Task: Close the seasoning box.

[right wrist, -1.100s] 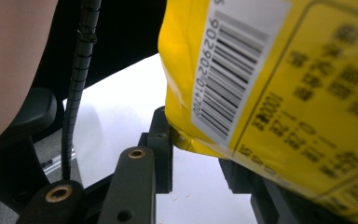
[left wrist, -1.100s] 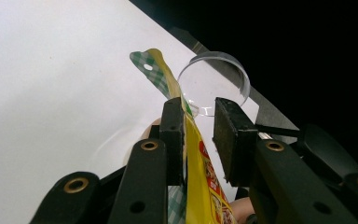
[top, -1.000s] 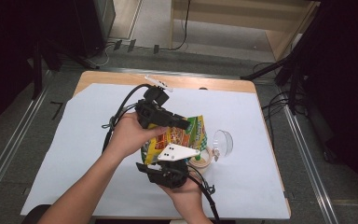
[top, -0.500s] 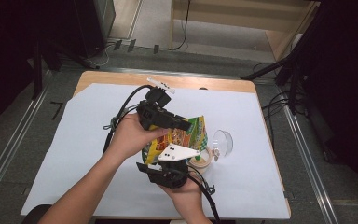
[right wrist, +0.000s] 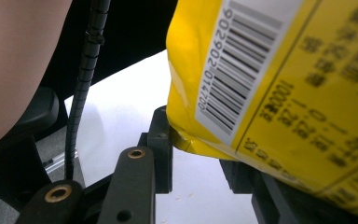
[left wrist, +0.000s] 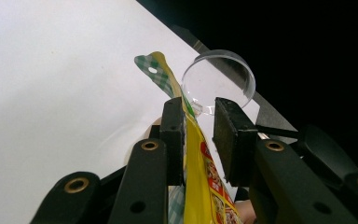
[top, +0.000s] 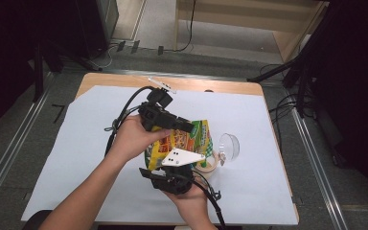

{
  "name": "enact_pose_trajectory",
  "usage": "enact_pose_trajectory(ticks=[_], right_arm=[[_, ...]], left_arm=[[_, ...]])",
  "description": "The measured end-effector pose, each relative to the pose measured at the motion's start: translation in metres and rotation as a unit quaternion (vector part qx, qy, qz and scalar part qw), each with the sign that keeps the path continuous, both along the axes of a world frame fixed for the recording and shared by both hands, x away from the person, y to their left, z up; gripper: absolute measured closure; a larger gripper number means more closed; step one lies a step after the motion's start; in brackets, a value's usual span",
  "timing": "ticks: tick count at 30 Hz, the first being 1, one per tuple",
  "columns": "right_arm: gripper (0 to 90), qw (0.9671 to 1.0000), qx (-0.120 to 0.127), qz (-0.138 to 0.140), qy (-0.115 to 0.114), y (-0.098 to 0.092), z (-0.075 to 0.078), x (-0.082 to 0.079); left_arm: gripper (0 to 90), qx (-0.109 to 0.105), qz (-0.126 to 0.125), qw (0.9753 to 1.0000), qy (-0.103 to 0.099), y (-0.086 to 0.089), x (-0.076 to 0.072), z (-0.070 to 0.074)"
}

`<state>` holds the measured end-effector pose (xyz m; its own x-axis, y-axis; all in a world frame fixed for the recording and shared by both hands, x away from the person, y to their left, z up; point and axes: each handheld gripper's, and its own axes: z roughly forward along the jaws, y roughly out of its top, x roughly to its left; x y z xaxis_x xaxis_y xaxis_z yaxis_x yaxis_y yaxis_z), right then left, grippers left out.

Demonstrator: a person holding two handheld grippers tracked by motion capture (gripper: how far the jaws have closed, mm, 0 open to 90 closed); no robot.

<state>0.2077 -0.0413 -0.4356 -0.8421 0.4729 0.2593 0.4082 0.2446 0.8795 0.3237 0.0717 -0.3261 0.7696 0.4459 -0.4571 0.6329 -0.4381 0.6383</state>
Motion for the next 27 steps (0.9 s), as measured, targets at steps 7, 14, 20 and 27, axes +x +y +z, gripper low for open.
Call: enact_pose_trajectory(ticks=[7, 14, 20, 27], right_arm=[[69.7, 1.0000, 0.000, -0.001, -0.003, -0.0005, -0.0003, -0.0004], [69.8, 1.0000, -0.002, -0.002, -0.006, -0.0008, -0.0001, 0.0000], [69.8, 1.0000, -0.001, -0.002, -0.008, -0.0006, 0.0000, 0.0002], [69.9, 1.0000, -0.001, -0.002, -0.009, 0.0002, 0.0004, 0.0006]], left_arm=[[74.0, -0.002, -0.001, 1.0000, -0.002, -0.0012, -0.0017, 0.0008], [73.7, -0.001, -0.001, 1.0000, -0.010, -0.0024, -0.0041, 0.0027], [73.6, -0.002, 0.000, 0.9999, -0.013, -0.0026, -0.0051, 0.0035], [73.6, -0.002, 0.000, 0.9999, -0.013, -0.0016, -0.0050, 0.0043]])
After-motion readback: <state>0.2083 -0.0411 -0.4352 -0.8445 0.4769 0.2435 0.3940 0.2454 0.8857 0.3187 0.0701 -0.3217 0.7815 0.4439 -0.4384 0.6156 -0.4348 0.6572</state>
